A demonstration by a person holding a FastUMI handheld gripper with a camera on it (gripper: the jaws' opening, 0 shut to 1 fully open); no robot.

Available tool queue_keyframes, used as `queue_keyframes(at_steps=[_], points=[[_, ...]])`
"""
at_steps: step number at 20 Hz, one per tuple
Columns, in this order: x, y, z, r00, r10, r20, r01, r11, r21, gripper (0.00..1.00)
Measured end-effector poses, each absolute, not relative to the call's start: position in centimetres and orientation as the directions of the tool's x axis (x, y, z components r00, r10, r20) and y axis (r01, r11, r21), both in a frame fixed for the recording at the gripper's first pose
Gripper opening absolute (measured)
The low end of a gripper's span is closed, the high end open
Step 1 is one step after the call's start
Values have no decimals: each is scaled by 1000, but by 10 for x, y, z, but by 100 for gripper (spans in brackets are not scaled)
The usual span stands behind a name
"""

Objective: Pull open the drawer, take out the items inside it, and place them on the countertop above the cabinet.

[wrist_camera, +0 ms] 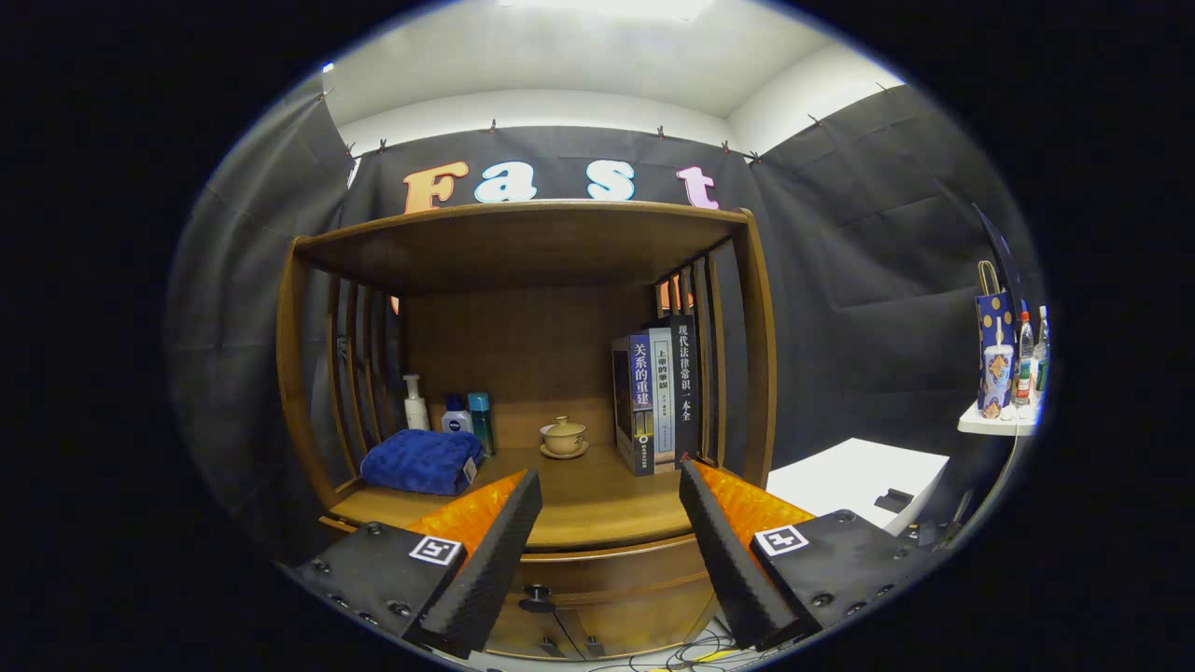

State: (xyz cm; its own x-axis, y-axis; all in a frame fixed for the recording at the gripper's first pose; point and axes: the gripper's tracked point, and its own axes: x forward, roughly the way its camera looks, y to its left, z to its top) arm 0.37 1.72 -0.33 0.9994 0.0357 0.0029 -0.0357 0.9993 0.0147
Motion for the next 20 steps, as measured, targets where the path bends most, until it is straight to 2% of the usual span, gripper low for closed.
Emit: queue_keyframes(at_steps=[7,14,20], points=[[12,26,-29,998,63,-13,-62,997,35,98],[29,56,-88,992,115,-42,-112,991,77,98],[38,74,-154,978,171,-120,-166,985,49,98]])
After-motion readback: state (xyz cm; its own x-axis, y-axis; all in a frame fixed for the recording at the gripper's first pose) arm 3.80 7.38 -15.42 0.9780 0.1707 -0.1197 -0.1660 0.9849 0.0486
